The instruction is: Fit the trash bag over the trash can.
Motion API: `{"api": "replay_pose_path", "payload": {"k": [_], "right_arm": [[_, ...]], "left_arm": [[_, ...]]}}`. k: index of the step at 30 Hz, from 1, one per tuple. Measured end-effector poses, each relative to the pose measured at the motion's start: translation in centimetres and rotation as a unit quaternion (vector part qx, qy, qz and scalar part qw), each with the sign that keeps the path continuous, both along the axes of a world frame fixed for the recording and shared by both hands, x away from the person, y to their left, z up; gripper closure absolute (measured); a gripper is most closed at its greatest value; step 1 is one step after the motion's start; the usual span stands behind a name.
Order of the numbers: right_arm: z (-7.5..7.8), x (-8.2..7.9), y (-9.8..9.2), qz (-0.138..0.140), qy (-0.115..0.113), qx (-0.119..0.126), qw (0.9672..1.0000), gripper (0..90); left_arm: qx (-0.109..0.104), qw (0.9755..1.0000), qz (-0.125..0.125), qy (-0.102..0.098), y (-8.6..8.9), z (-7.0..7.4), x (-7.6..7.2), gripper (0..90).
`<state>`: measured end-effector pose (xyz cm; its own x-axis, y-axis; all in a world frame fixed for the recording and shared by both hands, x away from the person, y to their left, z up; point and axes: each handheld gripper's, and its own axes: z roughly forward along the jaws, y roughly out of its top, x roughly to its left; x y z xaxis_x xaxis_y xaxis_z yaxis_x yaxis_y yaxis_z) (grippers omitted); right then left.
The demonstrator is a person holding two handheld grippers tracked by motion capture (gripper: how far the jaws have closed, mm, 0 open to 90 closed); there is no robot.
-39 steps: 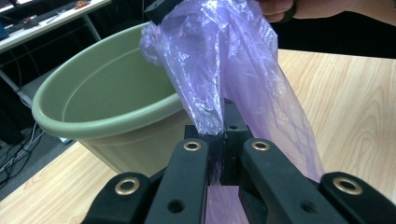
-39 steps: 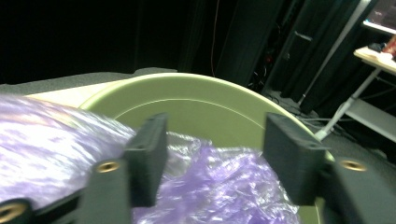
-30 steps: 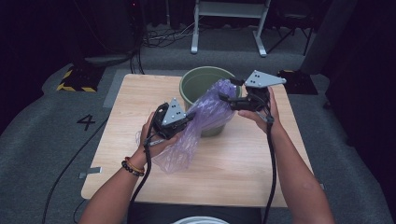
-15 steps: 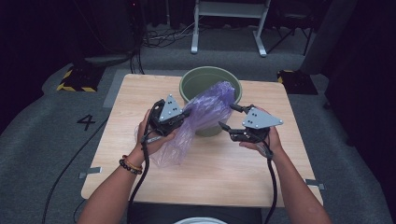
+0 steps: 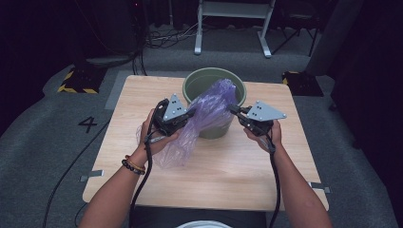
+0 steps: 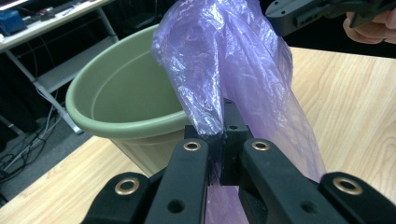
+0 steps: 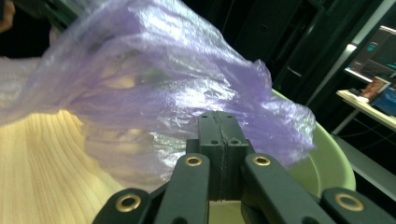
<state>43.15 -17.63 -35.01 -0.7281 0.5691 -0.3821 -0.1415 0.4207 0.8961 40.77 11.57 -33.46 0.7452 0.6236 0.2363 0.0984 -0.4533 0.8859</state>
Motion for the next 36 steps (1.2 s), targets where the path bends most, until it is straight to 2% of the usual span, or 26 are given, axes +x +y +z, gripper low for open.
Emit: {"api": "replay_pose_path", "payload": {"k": [2,3,8,11,12,14,16,18,19,21,22,23,24,26,27,28,29,30,31,32,33,34,35,36], "right_arm": [[0.4,0.3,0.1,0.001,0.0,0.002,1.0,90.0],[0.8,0.8,0.2,0.003,0.006,0.006,1.0,90.0],[1.7,2.3,0.9,0.002,0.026,0.009,0.9996,90.0],[2.3,3.4,1.5,-0.002,0.04,0.006,0.9992,90.0],[2.4,4.1,1.8,-0.005,0.054,0.002,0.9985,90.0],[2.4,4.6,2.0,-0.015,0.058,-0.002,0.9982,90.0],[2.3,5.4,2.1,-0.02,0.079,0.001,0.9967,90.0],[2.4,5.3,2.0,-0.015,0.08,0.003,0.9966,88.1],[2.4,5.1,1.8,0.001,0.084,0.011,0.9964,76.4],[2.5,4.4,1.4,-0.003,0.08,0.024,0.9965,57.0],[2.5,4.0,1.1,0.006,0.086,0.031,0.9958,52.5],[2.5,3.6,0.8,0.029,0.098,0.04,0.994,48.8],[2.4,3.0,0.5,0.046,0.099,0.041,0.9931,44.5],[1.8,1.6,0.3,0.077,0.095,0.024,0.9922,36.5],[1.8,1.6,0.3,0.077,0.095,0.024,0.9922,36.5],[1.2,0.9,0.5,0.094,0.09,0.014,0.9914,34.6],[1.2,0.9,0.5,0.094,0.09,0.014,0.9914,34.6],[0.8,0.6,0.9,0.094,0.083,-0.01,0.9921,45.0],[0.8,0.6,0.9,0.094,0.083,-0.01,0.9921,45.0],[0.5,0.6,1.2,0.089,0.078,-0.017,0.9929,51.0],[0.3,0.7,1.4,0.083,0.075,-0.018,0.9936,60.1],[0.0,1.0,1.4,0.078,0.071,-0.008,0.9944,69.6],[0.0,1.0,1.4,0.078,0.071,-0.008,0.9944,69.6],[0.0,1.2,1.4,0.074,0.071,-0.003,0.9947,74.0]], "left_arm": [[0.006,1.0,-0.001,-0.002,-0.1,0.1,0.1,89.9],[0.016,0.9998,0.002,-0.009,-0.2,0.1,0.1,89.8],[0.028,0.9995,0.006,-0.015,-0.5,0.4,0.3,88.9],[0.03,0.9994,0.009,-0.014,-0.6,0.6,0.9,88.9],[0.03,0.9994,0.011,-0.012,-0.6,0.6,1.1,88.9],[0.035,0.9993,0.014,-0.008,-0.7,0.6,1.8,88.9],[0.034,0.9992,0.019,-0.002,-0.8,0.5,2.3,89.4],[0.033,0.9993,0.019,0.0,-0.8,0.5,2.3,89.6],[0.032,0.9993,0.019,0.003,-0.7,0.4,2.4,89.7],[0.035,0.9992,0.019,0.002,-0.6,0.4,2.3,89.7],[0.033,0.9993,0.019,0.003,-0.5,0.4,2.2,89.7],[0.03,0.9994,0.016,0.006,-0.3,0.4,2.2,89.7],[0.026,0.9995,0.013,0.01,-0.2,0.5,2.1,89.7],[0.029,0.9995,0.011,0.01,-0.1,0.5,1.9,89.7],[0.031,0.9994,0.01,0.011,-0.1,0.5,1.8,89.7],[0.035,0.9993,0.009,0.012,-0.2,0.4,1.8,89.7],[0.035,0.9993,0.008,0.014,-0.3,0.4,1.8,89.7],[0.037,0.9992,0.008,0.013,-0.3,0.4,1.8,89.6],[0.038,0.9992,0.006,0.014,-0.4,0.4,1.8,89.6],[0.039,0.9991,0.004,0.015,-0.5,0.3,1.8,89.7],[0.043,0.999,0.003,0.014,-0.6,0.3,1.8,89.7],[0.044,0.9989,0.002,0.014,-0.7,0.2,1.8,89.7],[0.045,0.9989,0.0,0.015,-0.8,0.2,1.8,89.7],[0.047,0.9988,-0.001,0.013,-0.8,0.2,1.7,89.7]]}}
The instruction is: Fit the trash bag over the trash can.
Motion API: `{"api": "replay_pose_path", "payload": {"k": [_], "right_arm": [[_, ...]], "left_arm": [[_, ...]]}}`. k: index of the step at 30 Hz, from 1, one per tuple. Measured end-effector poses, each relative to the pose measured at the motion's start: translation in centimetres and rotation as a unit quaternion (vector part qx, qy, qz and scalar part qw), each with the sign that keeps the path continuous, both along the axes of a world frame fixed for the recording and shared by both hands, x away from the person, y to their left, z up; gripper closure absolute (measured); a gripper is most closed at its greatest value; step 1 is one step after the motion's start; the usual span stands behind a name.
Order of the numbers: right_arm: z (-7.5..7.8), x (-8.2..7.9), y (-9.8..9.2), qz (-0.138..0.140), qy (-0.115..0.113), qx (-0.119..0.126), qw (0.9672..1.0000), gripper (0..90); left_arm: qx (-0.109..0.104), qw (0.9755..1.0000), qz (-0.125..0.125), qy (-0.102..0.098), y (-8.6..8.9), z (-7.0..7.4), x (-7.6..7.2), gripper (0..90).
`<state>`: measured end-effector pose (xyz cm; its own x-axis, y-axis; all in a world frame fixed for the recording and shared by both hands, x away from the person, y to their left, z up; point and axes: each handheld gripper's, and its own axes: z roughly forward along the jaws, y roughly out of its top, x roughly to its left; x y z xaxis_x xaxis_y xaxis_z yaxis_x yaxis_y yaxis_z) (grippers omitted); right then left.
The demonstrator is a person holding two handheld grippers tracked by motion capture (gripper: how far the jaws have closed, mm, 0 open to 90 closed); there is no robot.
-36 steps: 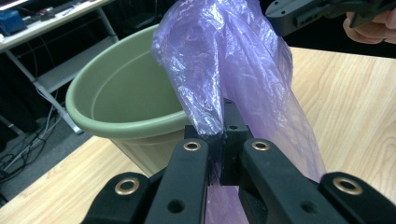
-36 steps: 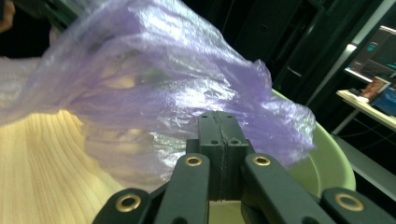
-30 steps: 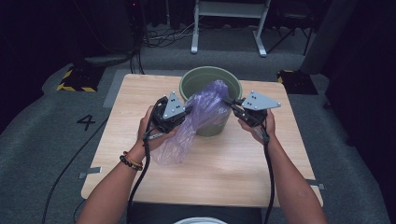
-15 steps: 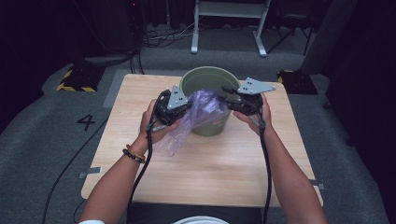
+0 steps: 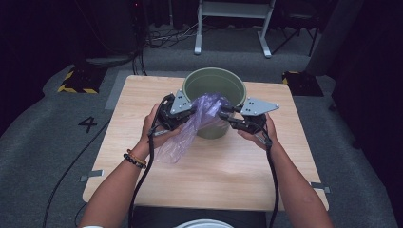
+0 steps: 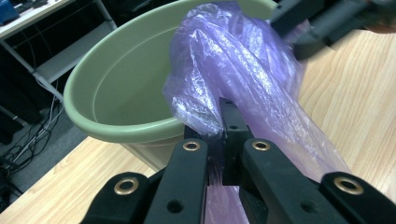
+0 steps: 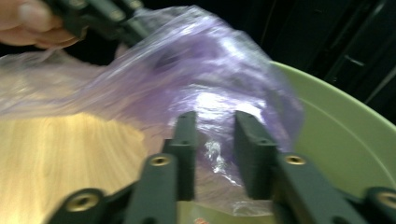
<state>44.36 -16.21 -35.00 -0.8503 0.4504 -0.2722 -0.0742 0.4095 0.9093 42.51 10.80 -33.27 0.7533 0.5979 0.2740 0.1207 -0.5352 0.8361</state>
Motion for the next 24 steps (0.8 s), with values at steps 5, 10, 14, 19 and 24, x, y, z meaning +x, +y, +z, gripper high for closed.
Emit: {"api": "replay_pose_path", "payload": {"k": [5,10,14,19,24], "right_arm": [[0.3,0.6,-0.2,-0.008,-0.007,0.01,0.9999,90.0],[1.2,1.2,-0.3,-0.015,-0.005,0.017,0.9997,90.0],[2.9,2.8,-0.8,-0.033,0.002,0.041,0.9986,90.0],[3.6,4.6,-0.8,-0.058,0.024,0.047,0.9969,90.0],[3.1,6.9,-0.1,-0.094,0.055,0.018,0.9938,90.0]], "left_arm": [[0.0,1.0,-0.004,-0.002,0.1,0.0,-0.1,89.2],[0.012,0.9999,-0.003,-0.004,0.1,0.1,-0.3,85.7],[0.03,0.9995,0.006,-0.011,0.0,0.4,-0.2,74.5],[0.016,0.9994,0.03,-0.01,0.0,0.6,0.4,54.8],[-0.044,0.9989,0.011,0.012,1.1,0.4,0.7,32.1]]}}
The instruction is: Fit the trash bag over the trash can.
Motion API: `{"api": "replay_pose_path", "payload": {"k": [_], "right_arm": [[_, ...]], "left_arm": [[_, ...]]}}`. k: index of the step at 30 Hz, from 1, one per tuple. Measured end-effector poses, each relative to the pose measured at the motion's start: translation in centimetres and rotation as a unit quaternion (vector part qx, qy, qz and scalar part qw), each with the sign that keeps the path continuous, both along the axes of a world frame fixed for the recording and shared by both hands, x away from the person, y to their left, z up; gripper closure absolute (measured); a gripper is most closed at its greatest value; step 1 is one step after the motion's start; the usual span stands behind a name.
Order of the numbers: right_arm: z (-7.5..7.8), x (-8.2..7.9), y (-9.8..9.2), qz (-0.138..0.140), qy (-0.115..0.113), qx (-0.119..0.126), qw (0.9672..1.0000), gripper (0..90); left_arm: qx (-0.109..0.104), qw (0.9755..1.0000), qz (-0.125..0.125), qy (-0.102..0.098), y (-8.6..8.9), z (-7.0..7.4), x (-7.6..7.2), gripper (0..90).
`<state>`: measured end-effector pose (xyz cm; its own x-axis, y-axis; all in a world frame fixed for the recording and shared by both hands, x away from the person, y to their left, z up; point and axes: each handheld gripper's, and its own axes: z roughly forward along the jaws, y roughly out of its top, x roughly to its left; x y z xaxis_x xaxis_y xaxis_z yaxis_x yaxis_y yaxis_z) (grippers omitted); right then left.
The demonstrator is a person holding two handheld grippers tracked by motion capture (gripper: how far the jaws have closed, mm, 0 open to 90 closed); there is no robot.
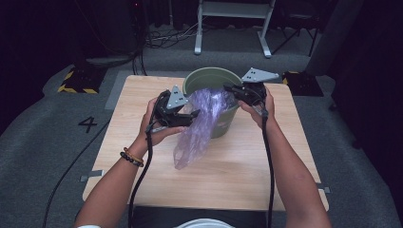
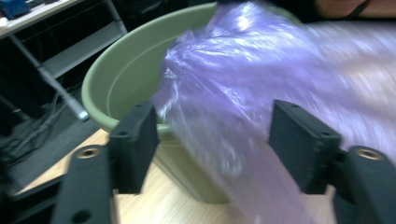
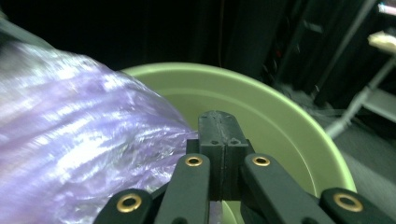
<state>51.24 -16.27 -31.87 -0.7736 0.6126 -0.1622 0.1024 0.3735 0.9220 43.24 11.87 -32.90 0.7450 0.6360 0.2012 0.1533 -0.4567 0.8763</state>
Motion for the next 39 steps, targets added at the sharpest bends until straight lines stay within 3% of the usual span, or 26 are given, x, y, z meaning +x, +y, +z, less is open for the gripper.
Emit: {"api": "replay_pose_path", "payload": {"k": [1,3,8,9,10,11,12,13,14,16,18,24,26,29,30,33,34,35,37,39], "right_arm": [[-0.2,0.4,0.2,-0.009,0.003,-0.012,0.9999,90.0],[-0.9,1.4,0.3,-0.033,0.016,-0.024,0.999,90.0],[-1.4,1.8,0.1,-0.046,0.027,-0.015,0.9985,90.0],[-1.4,1.7,0.1,-0.042,0.029,-0.014,0.9986,87.4],[-1.4,1.6,0.0,-0.035,0.031,-0.009,0.9989,77.4],[-1.4,1.4,-0.1,-0.04,0.029,-0.008,0.9987,74.1],[-1.3,1.0,-0.2,-0.035,0.027,-0.004,0.999,65.2],[-1.3,1.0,-0.2,-0.035,0.027,-0.004,0.999,65.2],[-1.1,0.5,-0.5,-0.028,0.025,0.009,0.9993,56.7],[-0.9,0.2,-0.5,-0.029,0.024,0.01,0.9992,53.7],[-0.5,-1.2,-1.0,-0.015,0.018,0.019,0.9996,43.6],[-0.5,-4.0,-2.3,-0.003,-0.006,0.025,0.9997,36.6],[-0.8,-6.2,-2.9,0.035,-0.025,0.036,0.9984,34.3],[-1.1,-7.5,-3.0,0.057,-0.039,0.032,0.9971,31.7],[-1.5,-8.6,-2.8,0.085,-0.05,0.033,0.9946,30.5],[-2.1,-8.9,-2.3,0.108,-0.047,0.029,0.9926,29.7],[-2.8,-8.9,-1.4,0.106,-0.05,-0.004,0.9931,28.2],[-2.8,-8.9,-1.4,0.106,-0.05,-0.004,0.9931,28.2],[-3.4,-8.5,-0.6,0.099,-0.047,-0.028,0.9935,32.6],[-3.7,-8.3,-0.1,0.091,-0.06,-0.035,0.9934,44.3]], "left_arm": [[-0.01,0.9997,-0.017,0.011,0.3,-0.1,0.0,30.8],[-0.011,0.9989,-0.042,0.018,0.8,-0.4,-0.2,27.8],[0.006,0.9973,-0.07,0.021,0.7,-0.9,-0.7,30.3],[0.019,0.9978,-0.063,0.012,0.5,-1.0,-0.9,34.7],[0.03,0.9974,-0.064,0.007,0.3,-1.1,-1.0,40.4],[0.042,0.997,-0.065,-0.001,0.0,-1.1,-1.2,48.4],[0.051,0.9968,-0.061,-0.011,-0.2,-1.2,-1.4,58.7],[0.06,0.9964,-0.058,-0.019,-0.4,-1.2,-1.4,58.7],[0.073,0.9953,-0.06,-0.024,-0.9,-1.3,-1.5,68.7],[0.075,0.995,-0.06,-0.026,-1.1,-1.4,-1.6,73.9],[0.079,0.9946,-0.059,-0.031,-1.3,-1.4,-1.6,86.4],[0.073,0.9954,-0.052,-0.036,-1.5,-1.6,-1.4,90.0],[0.062,0.9963,-0.048,-0.035,-1.4,-1.5,-1.4,90.0],[0.062,0.9964,-0.047,-0.034,-1.4,-1.5,-1.2,90.0],[0.062,0.9965,-0.047,-0.032,-1.4,-1.6,-1.2,90.0],[0.06,0.9965,-0.048,-0.032,-1.6,-1.6,-1.1,90.0],[0.064,0.9963,-0.047,-0.033,-1.7,-1.5,-1.0,90.0],[0.064,0.9963,-0.047,-0.033,-1.7,-1.5,-1.0,90.0],[0.061,0.9966,-0.046,-0.03,-1.7,-1.5,-0.9,90.0],[0.059,0.9968,-0.044,-0.031,-1.7,-1.5,-0.8,90.0]]}}
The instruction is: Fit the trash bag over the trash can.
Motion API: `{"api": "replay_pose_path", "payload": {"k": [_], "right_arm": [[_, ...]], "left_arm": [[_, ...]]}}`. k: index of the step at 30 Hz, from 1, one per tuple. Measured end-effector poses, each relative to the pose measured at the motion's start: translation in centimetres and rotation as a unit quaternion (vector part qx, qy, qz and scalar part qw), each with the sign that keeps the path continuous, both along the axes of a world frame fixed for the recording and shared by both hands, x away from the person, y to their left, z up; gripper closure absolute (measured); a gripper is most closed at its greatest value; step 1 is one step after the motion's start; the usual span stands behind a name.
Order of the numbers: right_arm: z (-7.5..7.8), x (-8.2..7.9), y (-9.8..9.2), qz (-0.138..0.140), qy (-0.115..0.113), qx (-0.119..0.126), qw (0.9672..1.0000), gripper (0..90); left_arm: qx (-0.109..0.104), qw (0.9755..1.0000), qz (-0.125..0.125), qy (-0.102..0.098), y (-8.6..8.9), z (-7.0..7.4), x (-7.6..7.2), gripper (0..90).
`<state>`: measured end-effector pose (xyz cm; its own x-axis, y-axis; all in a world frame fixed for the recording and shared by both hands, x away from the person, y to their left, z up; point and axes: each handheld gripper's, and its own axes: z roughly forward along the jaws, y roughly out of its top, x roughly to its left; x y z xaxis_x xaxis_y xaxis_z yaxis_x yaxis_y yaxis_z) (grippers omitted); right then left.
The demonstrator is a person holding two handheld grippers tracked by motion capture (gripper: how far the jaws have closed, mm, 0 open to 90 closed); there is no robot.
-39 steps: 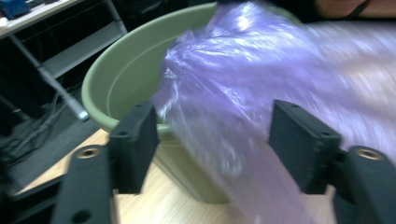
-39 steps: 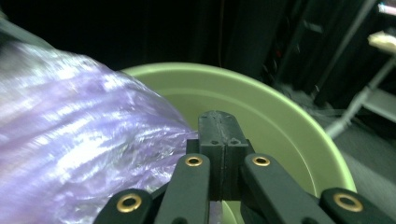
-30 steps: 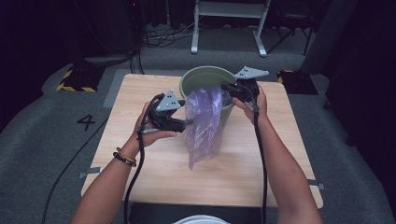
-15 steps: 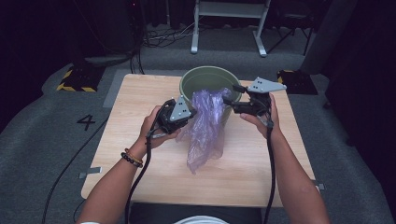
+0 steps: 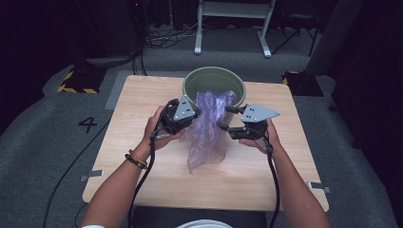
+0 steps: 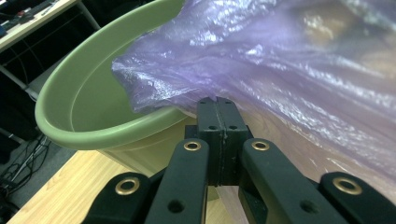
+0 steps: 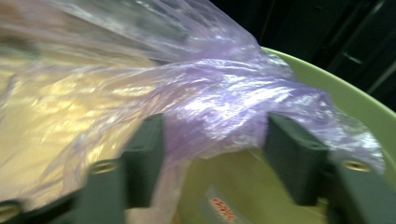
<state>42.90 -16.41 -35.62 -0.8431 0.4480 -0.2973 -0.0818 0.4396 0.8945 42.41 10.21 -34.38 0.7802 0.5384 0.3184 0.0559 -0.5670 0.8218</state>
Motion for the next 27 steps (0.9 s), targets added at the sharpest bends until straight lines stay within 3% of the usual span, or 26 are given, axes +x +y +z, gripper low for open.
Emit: {"api": "replay_pose_path", "payload": {"k": [2,3,7,10,14,17,20,23,27], "right_arm": [[0.1,0.2,0.2,-0.017,-0.016,-0.016,0.9996,62.2],[0.4,0.5,0.1,-0.009,-0.012,-0.01,0.9998,74.6],[1.0,1.2,0.1,-0.016,-0.006,-0.008,0.9998,90.0],[1.3,1.7,0.1,-0.018,-0.003,-0.007,0.9998,90.0],[2.0,3.0,-0.2,-0.025,0.009,0.018,0.9995,90.0],[2.5,4.1,-0.3,-0.038,0.019,0.033,0.9986,90.0],[2.9,5.3,-0.3,-0.058,0.029,0.033,0.9974,90.0],[3.1,6.8,-0.3,-0.082,0.049,0.031,0.9949,90.0],[2.9,8.5,-0.3,-0.115,0.073,0.022,0.9904,90.0]], "left_arm": [[0.0,1.0,-0.002,0.0,0.1,0.1,0.0,90.0],[0.001,1.0,-0.001,-0.001,0.1,0.1,0.1,90.0],[-0.001,1.0,-0.003,0.0,0.1,0.2,0.1,90.0],[-0.001,1.0,-0.004,0.0,0.2,0.3,0.1,90.0],[-0.006,1.0,-0.003,0.001,0.7,0.4,0.3,90.0],[-0.018,0.9998,0.001,0.003,1.3,0.5,0.5,85.0],[-0.028,0.9994,0.019,0.004,1.8,0.6,0.7,72.5],[-0.033,0.9986,0.039,0.011,2.3,0.7,1.0,53.0],[-0.06,0.9974,0.033,0.022,3.4,0.9,0.9,41.6]]}}
